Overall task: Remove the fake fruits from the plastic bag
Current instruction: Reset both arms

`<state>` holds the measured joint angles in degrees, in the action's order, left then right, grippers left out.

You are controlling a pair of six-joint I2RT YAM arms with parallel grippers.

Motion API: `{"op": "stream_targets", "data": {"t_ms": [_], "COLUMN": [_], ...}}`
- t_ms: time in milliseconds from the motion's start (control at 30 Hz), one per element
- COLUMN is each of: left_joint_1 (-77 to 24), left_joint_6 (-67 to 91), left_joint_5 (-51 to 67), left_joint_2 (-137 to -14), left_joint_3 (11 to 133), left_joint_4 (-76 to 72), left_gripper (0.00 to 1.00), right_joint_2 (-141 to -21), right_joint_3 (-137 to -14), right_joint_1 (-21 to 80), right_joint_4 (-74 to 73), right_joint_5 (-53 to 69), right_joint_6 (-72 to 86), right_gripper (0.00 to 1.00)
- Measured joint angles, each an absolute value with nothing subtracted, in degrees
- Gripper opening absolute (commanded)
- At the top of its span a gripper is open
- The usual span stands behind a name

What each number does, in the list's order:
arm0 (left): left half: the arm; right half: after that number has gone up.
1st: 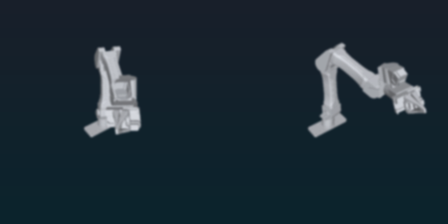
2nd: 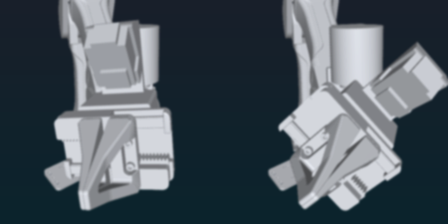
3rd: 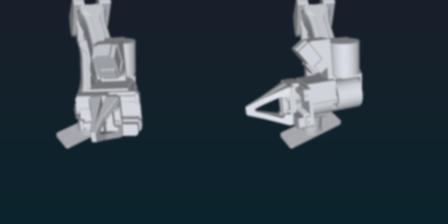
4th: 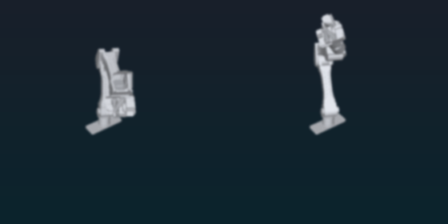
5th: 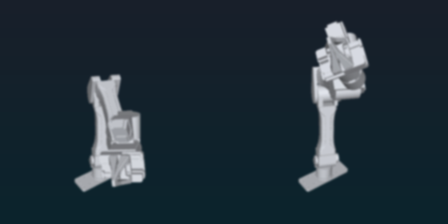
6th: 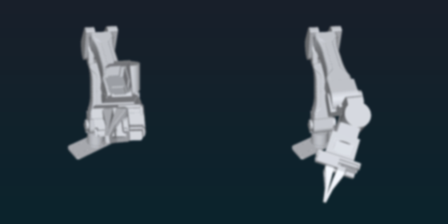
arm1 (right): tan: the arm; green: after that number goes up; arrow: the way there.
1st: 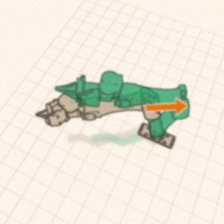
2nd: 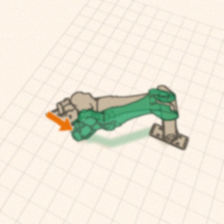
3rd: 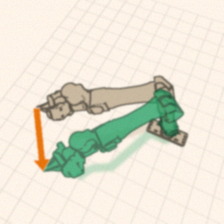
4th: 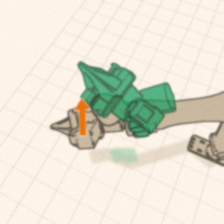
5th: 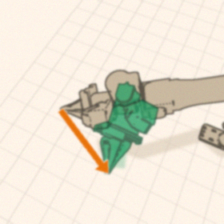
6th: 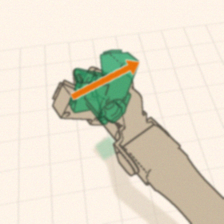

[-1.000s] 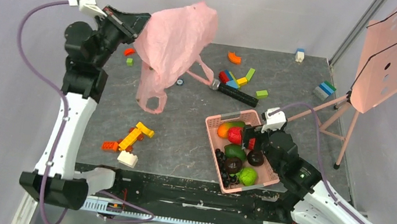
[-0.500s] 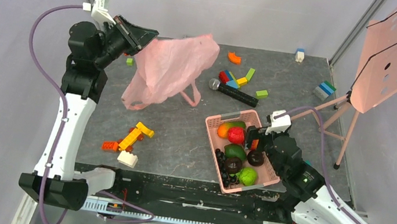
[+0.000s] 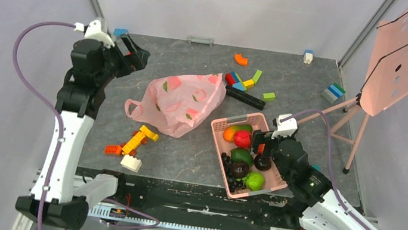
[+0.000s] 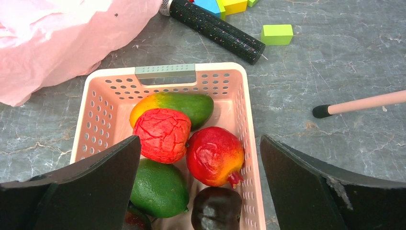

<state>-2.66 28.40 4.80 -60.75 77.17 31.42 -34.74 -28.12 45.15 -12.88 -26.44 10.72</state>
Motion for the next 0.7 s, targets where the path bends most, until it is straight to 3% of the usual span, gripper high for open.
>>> {"op": "stream_targets", "data": {"t_ms": [700], "left_joint_1": [-2.6], "left_joint_6": [25.0], "left_joint_5": [-3.0], "left_joint_2": [-36.3], "left_joint_3": [44.6], "left_joint_4": [39.3], "left_gripper": [1.00], "right_joint_2": [-36.8], "right_joint_3": [-24.7], "right_joint_1": [45.1], "right_joint_4": [-10.3], "right_joint_5": [-27.6], "right_joint_6": [10.5], "right_gripper": [0.98]}}
